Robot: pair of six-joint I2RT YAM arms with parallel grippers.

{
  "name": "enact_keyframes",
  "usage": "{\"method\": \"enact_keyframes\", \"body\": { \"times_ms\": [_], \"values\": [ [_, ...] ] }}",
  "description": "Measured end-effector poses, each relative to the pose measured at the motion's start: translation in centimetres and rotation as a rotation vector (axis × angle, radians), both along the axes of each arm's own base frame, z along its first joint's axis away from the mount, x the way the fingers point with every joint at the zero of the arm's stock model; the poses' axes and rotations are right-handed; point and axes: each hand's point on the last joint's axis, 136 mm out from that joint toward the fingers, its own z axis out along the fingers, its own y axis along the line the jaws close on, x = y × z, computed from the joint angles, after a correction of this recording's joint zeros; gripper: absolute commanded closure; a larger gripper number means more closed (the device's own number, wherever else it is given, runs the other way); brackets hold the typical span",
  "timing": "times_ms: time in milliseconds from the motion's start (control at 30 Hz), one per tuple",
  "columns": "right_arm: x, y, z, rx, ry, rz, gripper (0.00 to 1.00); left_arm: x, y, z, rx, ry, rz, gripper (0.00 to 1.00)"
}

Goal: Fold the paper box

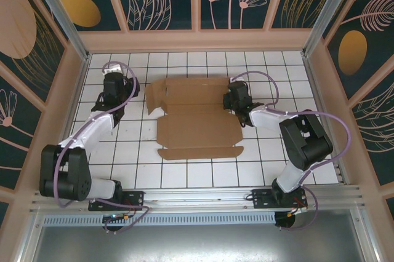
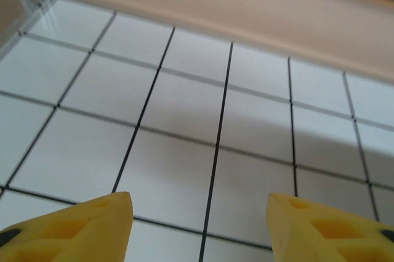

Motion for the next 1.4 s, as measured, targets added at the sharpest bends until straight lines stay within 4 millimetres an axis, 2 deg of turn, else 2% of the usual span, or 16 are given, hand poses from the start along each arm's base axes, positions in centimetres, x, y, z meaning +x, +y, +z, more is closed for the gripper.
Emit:
{"method": "enact_keyframes", "body": {
  "times_ms": [133,367,567,667,1200,1400],
  "values": [
    [0.0,-0.1,0.0,0.004,0.002,0.001,1.0,-0.5,-1.6,-2.7,-0.056,0.083,-0.069,0.52],
    [0.0,0.0,0.0,0.006,0.003,0.003,1.0,-3.4,-5.4,-5.7,-0.2,0.165,-0.207,0.49],
    [0.0,0.0,0.0,0.006,0.004,0.003,1.0,-4.6,-9.5,-5.6,-0.226,0.182,-0.342,0.49],
    [0.0,0.0,0.0,0.005,0.005,0.004,1.0,-5.0,-10.7,-5.6,-0.218,0.184,-0.386,0.49],
    [0.0,0.0,0.0,0.006,0.005,0.003,1.0,-5.6,-13.5,-4.5,-0.204,0.174,-0.507,0.49],
    [0.0,0.0,0.0,0.006,0.005,0.003,1.0,-5.0,-14.1,-3.8,-0.194,0.16,-0.539,0.43]
  ]
}}
